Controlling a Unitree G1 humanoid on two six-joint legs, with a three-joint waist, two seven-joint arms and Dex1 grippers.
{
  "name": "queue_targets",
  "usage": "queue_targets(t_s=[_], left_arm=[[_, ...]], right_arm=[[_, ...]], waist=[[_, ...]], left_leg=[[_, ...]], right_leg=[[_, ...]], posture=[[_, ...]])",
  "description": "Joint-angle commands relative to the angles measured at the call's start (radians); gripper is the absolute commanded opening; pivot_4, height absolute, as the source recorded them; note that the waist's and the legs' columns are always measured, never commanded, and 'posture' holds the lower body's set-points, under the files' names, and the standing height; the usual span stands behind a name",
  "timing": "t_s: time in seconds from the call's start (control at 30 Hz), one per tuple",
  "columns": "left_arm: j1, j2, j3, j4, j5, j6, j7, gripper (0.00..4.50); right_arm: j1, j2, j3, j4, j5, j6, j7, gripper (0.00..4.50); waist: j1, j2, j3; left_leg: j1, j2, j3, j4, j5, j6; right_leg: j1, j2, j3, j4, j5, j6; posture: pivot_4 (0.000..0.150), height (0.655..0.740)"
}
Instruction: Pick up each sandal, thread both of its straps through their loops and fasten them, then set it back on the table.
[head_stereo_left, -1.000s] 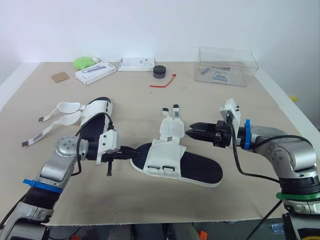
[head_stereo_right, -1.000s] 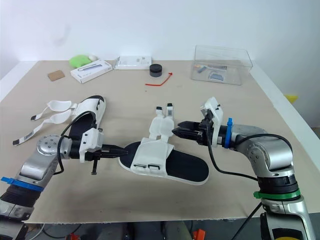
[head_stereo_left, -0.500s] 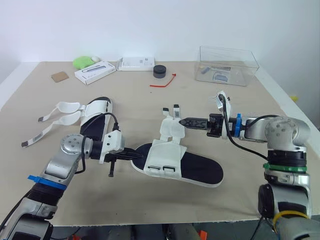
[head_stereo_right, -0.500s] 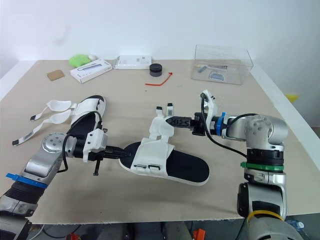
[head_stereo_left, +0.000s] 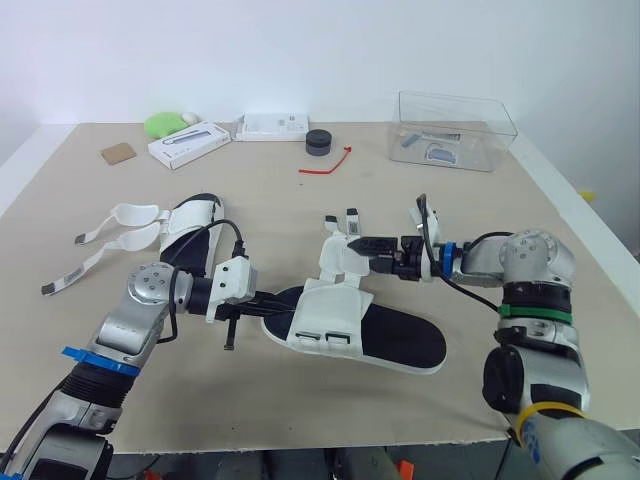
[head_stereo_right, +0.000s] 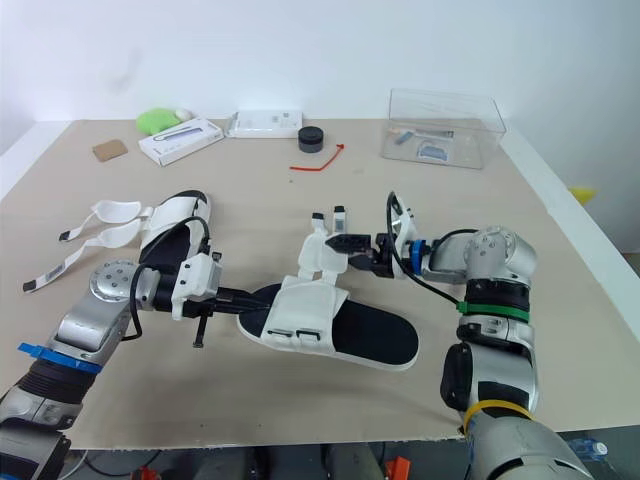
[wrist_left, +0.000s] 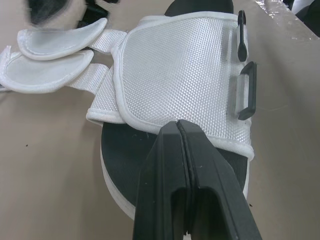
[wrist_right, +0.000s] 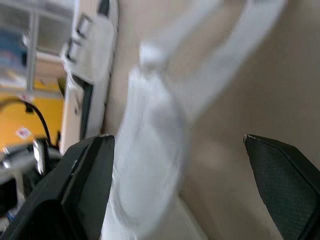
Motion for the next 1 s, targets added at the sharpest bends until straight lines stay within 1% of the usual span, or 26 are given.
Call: queue_targets(t_s=[0.03, 0.23, 0.27, 0.33, 0.57, 0.9, 1.0], left_arm=[[0.005, 0.006, 0.011, -0.041, -0.010, -0.002, 0.003, 0.00], [0.025, 0.009, 0.013, -0.057, -0.009, -0.003, 0.006, 0.00], [0.027, 0.009, 0.013, -0.060, -0.010, 0.000, 0.008, 0.00], [0.030, 0.009, 0.013, -0.064, -0.011, 0.002, 0.009, 0.00], [0.037, 0.009, 0.013, -0.074, -0.009, 0.009, 0.014, 0.00], [0.045, 0.004, 0.009, -0.080, -0.008, 0.004, 0.025, 0.00], [0.045, 0.002, 0.010, -0.078, -0.008, 0.004, 0.027, 0.00]], right_arm=[[-0.072, 0.013, -0.092, 0.097, -0.006, -0.088, -0.044, 4.42], [-0.098, 0.021, -0.097, 0.163, -0.008, -0.126, -0.034, 4.42], [-0.102, 0.022, -0.102, 0.176, -0.010, -0.131, -0.040, 4.20], [-0.108, 0.023, -0.110, 0.195, -0.010, -0.135, -0.047, 3.54], [-0.121, 0.017, -0.091, 0.212, -0.007, -0.092, -0.019, 0.06], [-0.122, 0.014, -0.091, 0.191, -0.009, -0.104, -0.001, 0.06], [-0.101, -0.001, -0.052, 0.123, -0.013, -0.137, 0.047, 0.06]], waist=[[-0.001, 0.000, 0.000], [-0.001, 0.000, 0.000], [-0.001, 0.000, 0.000], [-0.001, 0.000, 0.000], [-0.002, 0.000, 0.000], [-0.003, 0.000, 0.000], [-0.004, 0.000, 0.000]], left_leg=[[0.000, 0.000, 0.000, 0.000, 0.000, 0.000], [0.000, 0.000, 0.000, 0.000, 0.000, 0.001], [0.000, 0.000, 0.000, 0.000, -0.001, 0.001], [0.000, 0.000, 0.000, 0.000, -0.001, 0.001], [0.000, 0.000, 0.000, 0.000, -0.001, 0.001], [0.000, 0.000, 0.000, 0.000, -0.001, 0.001], [0.000, 0.000, 0.000, 0.000, -0.001, 0.001]], right_leg=[[0.000, 0.000, 0.000, 0.000, 0.000, 0.000], [0.000, -0.001, 0.000, 0.000, 0.000, 0.000], [0.000, -0.001, 0.000, 0.000, 0.000, 0.000], [0.000, -0.001, 0.000, 0.000, 0.000, 0.000], [0.000, -0.001, 0.000, 0.000, 0.000, 0.000], [0.000, -0.001, 0.000, -0.001, 0.000, 0.000], [0.000, -0.001, 0.000, -0.001, 0.000, 0.000]], posture=[[0.150, 0.7400], [0.150, 0.7400], [0.150, 0.7400], [0.150, 0.7400], [0.150, 0.7400], [0.150, 0.7400], [0.150, 0.7400]])
